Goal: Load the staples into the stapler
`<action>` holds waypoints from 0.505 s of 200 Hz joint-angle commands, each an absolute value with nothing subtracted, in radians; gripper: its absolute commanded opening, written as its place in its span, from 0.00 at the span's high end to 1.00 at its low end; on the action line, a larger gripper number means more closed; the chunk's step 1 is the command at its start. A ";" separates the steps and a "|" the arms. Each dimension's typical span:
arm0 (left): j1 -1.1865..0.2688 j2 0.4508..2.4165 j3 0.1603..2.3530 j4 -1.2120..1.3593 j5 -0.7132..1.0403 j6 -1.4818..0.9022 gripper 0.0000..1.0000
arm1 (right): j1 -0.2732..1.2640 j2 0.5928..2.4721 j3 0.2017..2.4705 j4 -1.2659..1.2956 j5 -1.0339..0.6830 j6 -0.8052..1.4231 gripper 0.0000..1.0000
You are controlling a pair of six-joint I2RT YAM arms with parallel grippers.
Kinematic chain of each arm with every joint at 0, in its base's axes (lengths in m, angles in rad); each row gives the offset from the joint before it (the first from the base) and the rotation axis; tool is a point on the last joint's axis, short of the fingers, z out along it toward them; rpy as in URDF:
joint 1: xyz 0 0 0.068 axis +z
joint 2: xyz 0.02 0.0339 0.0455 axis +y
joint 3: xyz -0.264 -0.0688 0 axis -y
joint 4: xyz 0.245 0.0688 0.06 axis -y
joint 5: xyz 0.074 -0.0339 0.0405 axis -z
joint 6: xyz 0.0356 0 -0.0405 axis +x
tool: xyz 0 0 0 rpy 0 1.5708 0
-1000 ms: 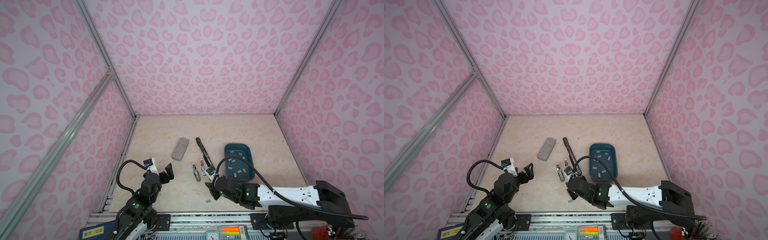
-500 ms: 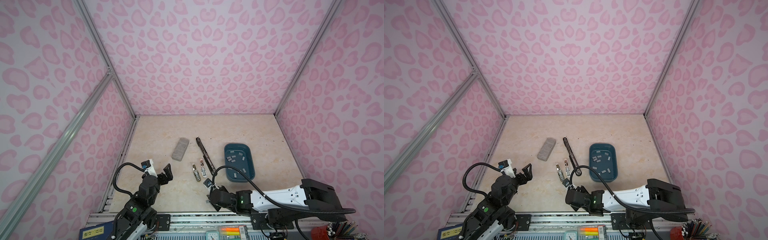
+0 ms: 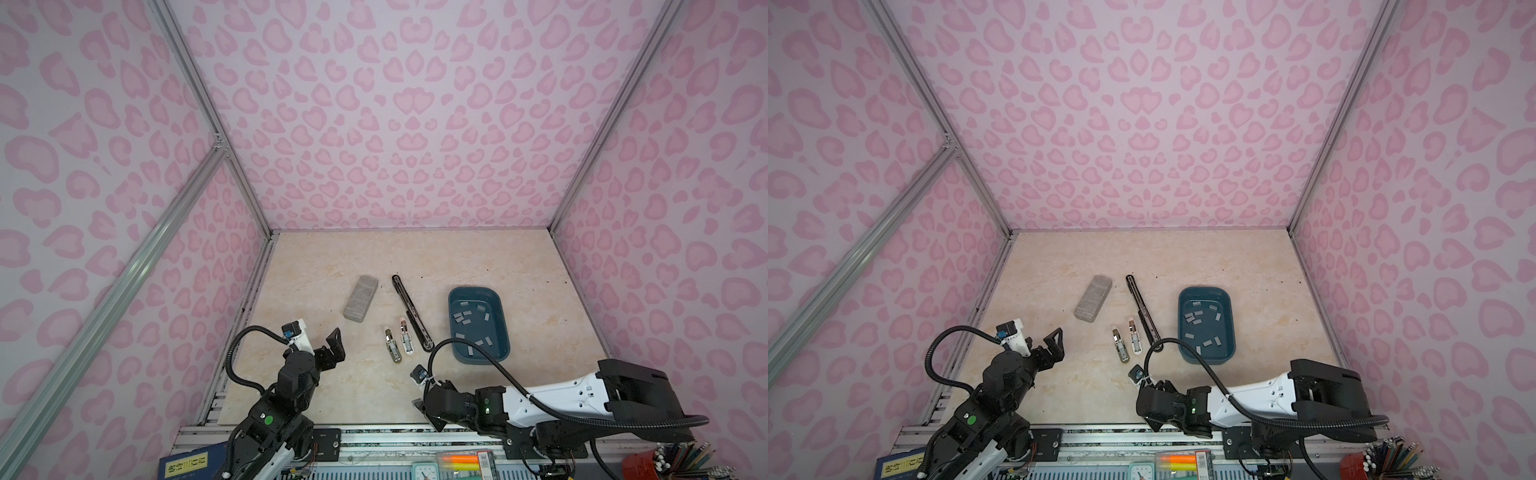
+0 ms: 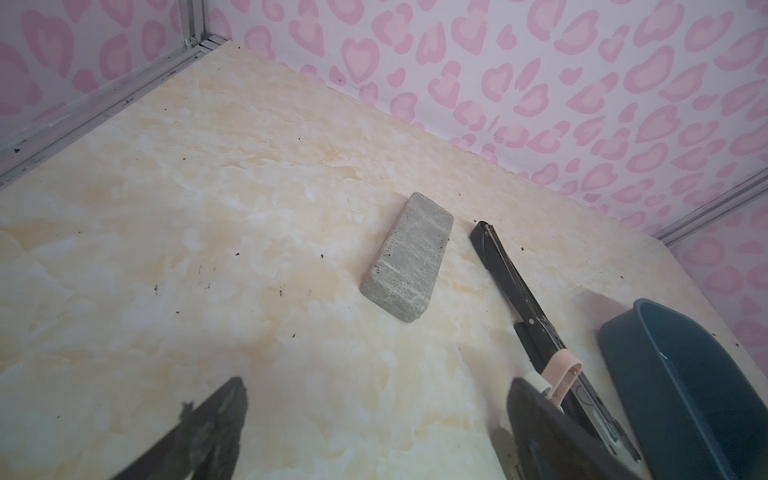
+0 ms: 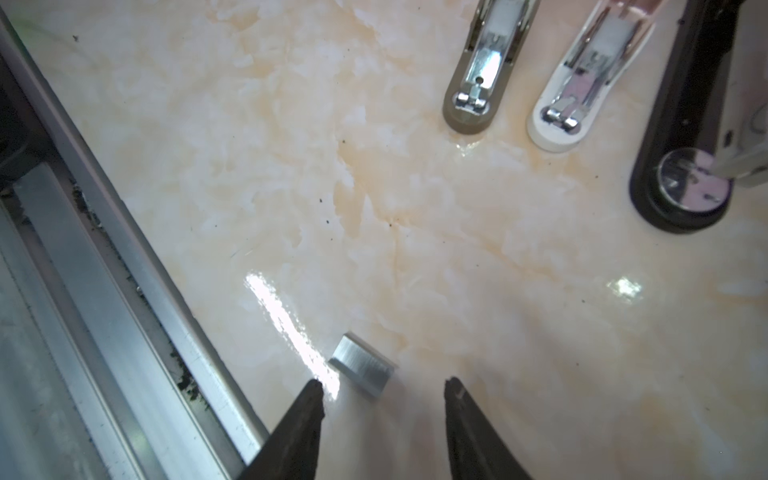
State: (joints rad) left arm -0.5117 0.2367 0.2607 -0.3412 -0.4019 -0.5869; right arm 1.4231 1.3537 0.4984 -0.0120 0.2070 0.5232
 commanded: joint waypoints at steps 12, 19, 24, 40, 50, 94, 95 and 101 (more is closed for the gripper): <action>-0.511 0.216 0.259 -0.353 -0.420 -0.601 0.01 | 1.425 1.373 0.485 0.035 0.170 0.543 0.53; -0.511 0.212 0.259 -0.354 -0.421 -0.601 0.01 | 1.425 1.381 0.485 0.037 0.169 0.547 0.54; -0.511 0.209 0.259 -0.356 -0.422 -0.602 0.01 | 1.425 1.387 0.485 0.042 0.165 0.548 0.54; -0.511 0.200 0.259 -0.363 -0.430 -0.606 0.01 | 1.428 1.403 0.479 0.069 0.146 0.556 0.55; -0.511 0.195 0.259 -0.368 -0.434 -0.606 0.01 | 1.430 1.415 0.479 0.086 0.132 0.558 0.58; -0.511 0.181 0.255 -0.373 -0.432 -0.608 0.01 | 1.448 1.472 0.526 0.025 0.206 0.574 0.66; -0.511 0.181 0.256 -0.374 -0.432 -0.608 0.01 | 1.448 1.472 0.528 0.023 0.209 0.575 0.66; -0.511 0.180 0.257 -0.374 -0.433 -0.609 0.01 | 1.448 1.480 0.536 0.003 0.239 0.584 0.66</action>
